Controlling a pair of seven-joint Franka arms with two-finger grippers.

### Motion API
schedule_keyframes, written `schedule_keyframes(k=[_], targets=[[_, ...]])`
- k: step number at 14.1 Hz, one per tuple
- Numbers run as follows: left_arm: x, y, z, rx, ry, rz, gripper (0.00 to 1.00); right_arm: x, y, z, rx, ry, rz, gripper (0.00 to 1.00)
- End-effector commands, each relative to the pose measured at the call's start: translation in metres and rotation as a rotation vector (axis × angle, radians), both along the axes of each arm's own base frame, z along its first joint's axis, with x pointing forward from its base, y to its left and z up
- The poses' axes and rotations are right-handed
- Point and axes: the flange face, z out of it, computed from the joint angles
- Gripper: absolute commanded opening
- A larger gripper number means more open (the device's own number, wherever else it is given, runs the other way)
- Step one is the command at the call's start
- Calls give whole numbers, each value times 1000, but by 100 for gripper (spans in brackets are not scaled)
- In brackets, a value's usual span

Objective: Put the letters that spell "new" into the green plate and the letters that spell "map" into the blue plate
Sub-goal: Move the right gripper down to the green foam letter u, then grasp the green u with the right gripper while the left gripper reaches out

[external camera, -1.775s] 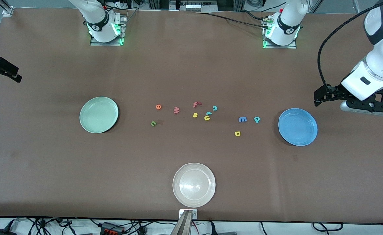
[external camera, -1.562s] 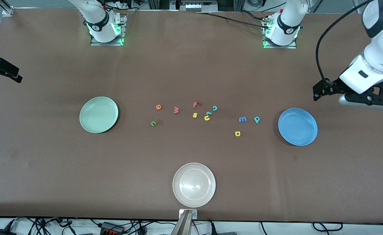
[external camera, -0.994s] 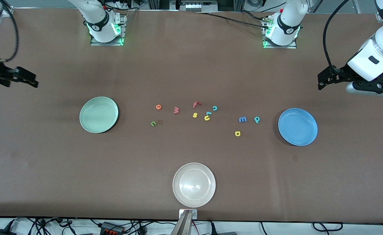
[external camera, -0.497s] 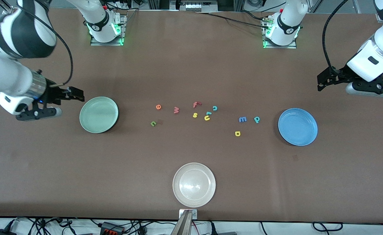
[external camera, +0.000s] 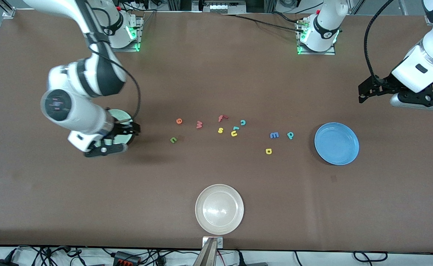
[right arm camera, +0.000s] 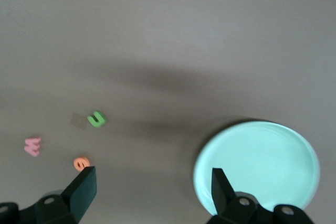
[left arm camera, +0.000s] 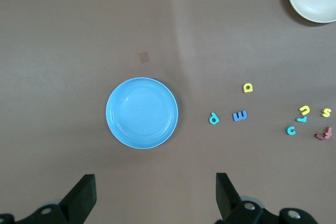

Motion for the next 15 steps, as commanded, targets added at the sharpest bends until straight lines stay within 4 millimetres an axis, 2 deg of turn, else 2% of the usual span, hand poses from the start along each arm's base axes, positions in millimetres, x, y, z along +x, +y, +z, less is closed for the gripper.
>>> schedule_keyframes(k=[1, 3, 6, 11, 15], targets=[[1, -1, 4, 12, 0, 5, 100, -3, 37, -35, -53, -11, 23, 82], [1, -1, 4, 12, 0, 5, 100, -6, 53, -64, -52, -11, 53, 73], [0, -1, 3, 13, 6, 5, 100, -16, 77, -98, -58, 4, 153, 72], [0, -1, 3, 13, 9, 5, 100, -32, 114, -137, -47, -4, 388, 68], [-1, -3, 3, 14, 10, 2, 100, -34, 115, -153, -43, 9, 491, 67]])
